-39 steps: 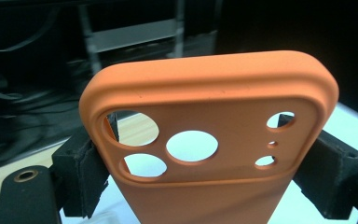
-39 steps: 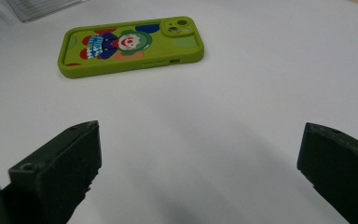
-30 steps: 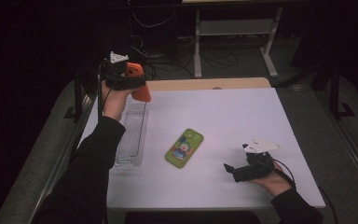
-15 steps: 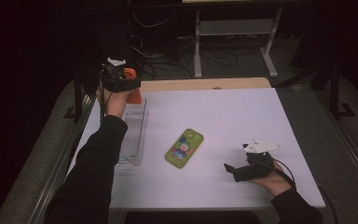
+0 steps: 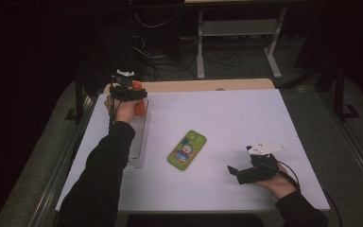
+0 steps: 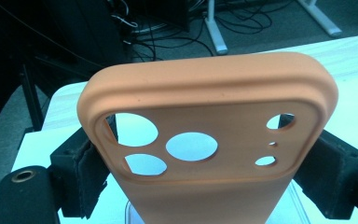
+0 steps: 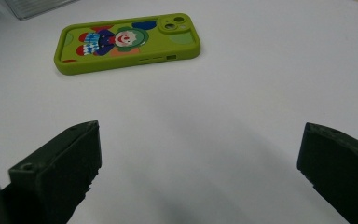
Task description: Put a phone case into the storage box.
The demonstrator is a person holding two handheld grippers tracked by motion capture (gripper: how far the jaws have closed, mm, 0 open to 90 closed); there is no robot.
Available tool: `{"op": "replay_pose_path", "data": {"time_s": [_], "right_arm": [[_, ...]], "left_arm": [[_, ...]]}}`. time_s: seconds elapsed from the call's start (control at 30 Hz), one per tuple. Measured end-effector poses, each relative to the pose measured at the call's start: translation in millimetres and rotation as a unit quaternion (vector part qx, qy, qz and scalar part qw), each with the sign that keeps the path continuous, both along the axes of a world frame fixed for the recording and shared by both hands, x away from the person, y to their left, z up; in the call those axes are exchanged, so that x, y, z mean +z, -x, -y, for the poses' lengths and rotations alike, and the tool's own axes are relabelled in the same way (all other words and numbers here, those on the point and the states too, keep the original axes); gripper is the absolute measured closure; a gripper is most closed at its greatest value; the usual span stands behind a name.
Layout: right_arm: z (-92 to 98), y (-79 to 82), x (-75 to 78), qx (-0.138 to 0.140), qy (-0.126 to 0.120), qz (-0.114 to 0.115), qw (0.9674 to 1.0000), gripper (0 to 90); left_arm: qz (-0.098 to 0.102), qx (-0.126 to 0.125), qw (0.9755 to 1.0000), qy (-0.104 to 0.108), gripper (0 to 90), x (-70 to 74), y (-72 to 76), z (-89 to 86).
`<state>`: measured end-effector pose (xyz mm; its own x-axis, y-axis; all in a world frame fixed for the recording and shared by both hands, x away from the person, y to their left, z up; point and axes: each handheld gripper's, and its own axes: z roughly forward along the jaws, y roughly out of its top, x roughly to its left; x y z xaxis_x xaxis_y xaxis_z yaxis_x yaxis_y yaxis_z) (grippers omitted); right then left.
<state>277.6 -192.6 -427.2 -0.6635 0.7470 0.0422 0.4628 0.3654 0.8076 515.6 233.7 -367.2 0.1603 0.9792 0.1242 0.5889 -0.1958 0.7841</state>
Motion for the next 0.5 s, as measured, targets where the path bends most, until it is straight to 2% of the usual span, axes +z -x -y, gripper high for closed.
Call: {"op": "replay_pose_path", "data": {"time_s": [0.13, 0.33, 0.4, 0.5], "right_arm": [[0.5, 0.0, -0.1, 0.0, -0.001, 0.003, 1.0, 0.0], [1.4, 0.4, -0.1, -0.001, 0.0, 0.001, 1.0, 0.0], [1.5, 0.5, -0.5, -0.001, 0.0, 0.003, 1.0, 0.0], [2.1, 0.5, -0.3, -0.001, 0.0, 0.003, 1.0, 0.0]], "left_arm": [[-0.01, 0.002, 0.9999, 0.005, 13.3, -6.2, -3.2, 0.9], [-0.003, 0.007, 0.9999, 0.013, 12.9, -9.7, -6.9, 0.3], [-0.005, 0.005, 1.0, 0.007, 12.5, -11.6, -8.1, -0.2], [-0.006, 0.003, 0.9998, 0.018, 11.9, -11.9, -8.4, -2.3]]}}
